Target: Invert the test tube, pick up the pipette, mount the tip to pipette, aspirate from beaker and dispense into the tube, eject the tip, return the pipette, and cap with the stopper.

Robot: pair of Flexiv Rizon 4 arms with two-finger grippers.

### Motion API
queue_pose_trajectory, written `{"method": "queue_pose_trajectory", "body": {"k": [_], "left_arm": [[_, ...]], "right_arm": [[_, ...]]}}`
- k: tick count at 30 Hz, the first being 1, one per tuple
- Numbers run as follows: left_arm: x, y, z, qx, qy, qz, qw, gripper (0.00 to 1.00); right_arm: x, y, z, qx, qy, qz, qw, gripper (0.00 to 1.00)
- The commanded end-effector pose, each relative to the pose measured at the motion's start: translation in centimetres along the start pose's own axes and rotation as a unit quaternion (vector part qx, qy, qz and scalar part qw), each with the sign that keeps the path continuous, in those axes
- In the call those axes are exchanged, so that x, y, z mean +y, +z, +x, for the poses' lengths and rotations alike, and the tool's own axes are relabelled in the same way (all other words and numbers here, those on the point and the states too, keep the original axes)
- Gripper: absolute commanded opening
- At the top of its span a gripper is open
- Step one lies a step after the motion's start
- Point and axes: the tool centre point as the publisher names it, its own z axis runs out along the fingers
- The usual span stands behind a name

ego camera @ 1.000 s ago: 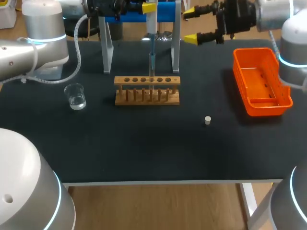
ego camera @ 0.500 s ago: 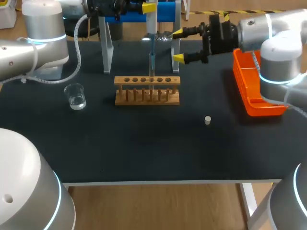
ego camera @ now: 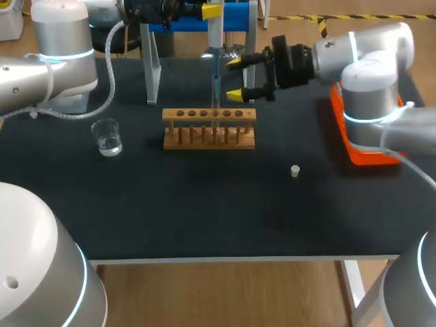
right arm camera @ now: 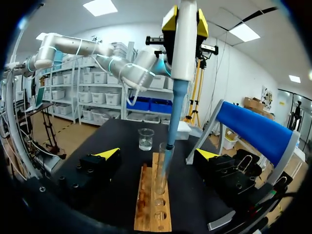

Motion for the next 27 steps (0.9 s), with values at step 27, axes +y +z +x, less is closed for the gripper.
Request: {"method": "queue_pose_trajectory", "body": {"k": [27], "left_arm": [[-0.1, -0.1, -0.1, 0.002, 0.0, -0.001, 1.0, 0.0]], "right_arm": [[-3.2, 6.2, -1.8, -0.035, -0.017, 0.056, 0.998, 1.0]]}}
